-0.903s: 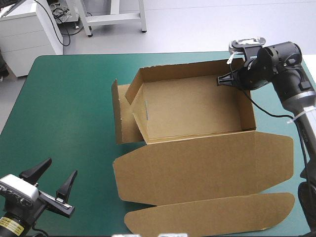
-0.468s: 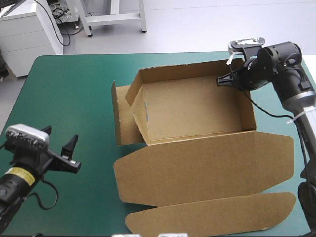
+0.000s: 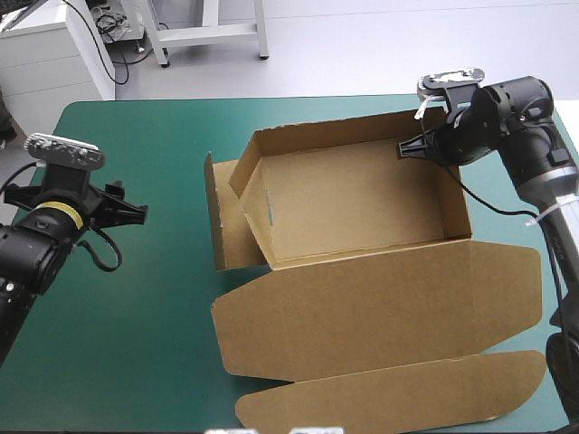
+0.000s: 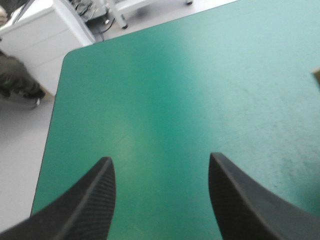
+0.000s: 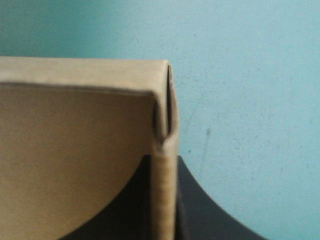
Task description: Fold the box
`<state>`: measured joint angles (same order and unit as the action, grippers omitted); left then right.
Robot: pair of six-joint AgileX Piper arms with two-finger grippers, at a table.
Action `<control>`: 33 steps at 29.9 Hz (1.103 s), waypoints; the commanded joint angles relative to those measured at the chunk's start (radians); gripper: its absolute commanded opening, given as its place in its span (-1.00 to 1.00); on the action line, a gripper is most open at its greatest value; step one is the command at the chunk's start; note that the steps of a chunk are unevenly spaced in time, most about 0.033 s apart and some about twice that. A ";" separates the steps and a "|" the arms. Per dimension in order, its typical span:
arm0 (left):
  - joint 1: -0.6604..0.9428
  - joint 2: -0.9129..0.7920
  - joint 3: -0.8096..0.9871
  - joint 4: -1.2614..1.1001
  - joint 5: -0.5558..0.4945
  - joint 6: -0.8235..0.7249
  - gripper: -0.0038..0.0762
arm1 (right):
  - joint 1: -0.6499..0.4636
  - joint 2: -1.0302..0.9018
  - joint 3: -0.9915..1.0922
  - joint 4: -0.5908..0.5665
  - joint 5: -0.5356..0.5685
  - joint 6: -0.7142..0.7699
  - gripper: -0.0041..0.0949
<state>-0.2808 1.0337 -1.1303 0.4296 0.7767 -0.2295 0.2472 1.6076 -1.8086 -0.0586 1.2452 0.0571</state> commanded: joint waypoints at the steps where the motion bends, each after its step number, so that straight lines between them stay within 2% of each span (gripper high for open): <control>1: 0.146 0.057 -0.047 -0.101 -0.041 0.053 0.08 | -0.007 -0.049 -0.030 0.005 0.009 -0.008 -0.96; 4: 0.288 0.137 -0.047 -0.335 -0.027 0.221 0.08 | -0.007 -0.049 -0.030 0.005 0.009 -0.008 -0.96; 7: 0.403 0.228 -0.047 -0.649 0.031 0.451 0.08 | -0.007 -0.049 -0.030 0.005 0.009 -0.010 -0.96; 11: 0.471 0.319 -0.047 -0.930 0.112 0.670 0.08 | -0.007 -0.049 -0.030 0.005 0.009 -0.012 -0.96; 15: 0.465 0.388 -0.047 -1.032 0.114 0.757 0.08 | -0.007 -0.049 -0.030 0.005 0.009 -0.012 -0.96; 19: 0.465 0.435 -0.047 -1.121 0.176 0.782 0.06 | -0.007 -0.049 -0.030 0.005 0.009 -0.012 -0.96; 23: 0.465 0.474 -0.047 -1.246 0.201 0.891 0.05 | -0.007 -0.049 -0.030 0.008 0.009 -0.012 -0.96; 27: 0.458 0.509 -0.038 -1.389 0.229 1.055 0.05 | -0.007 -0.049 -0.030 0.008 0.009 -0.012 -0.96; 33: 0.458 0.531 0.043 -1.624 0.204 1.320 0.05 | -0.007 -0.049 -0.030 0.008 0.009 -0.016 -0.96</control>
<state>0.1836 1.5896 -1.1005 -1.0250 0.9815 0.9682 0.2472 1.6076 -1.8086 -0.0586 1.2452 0.0447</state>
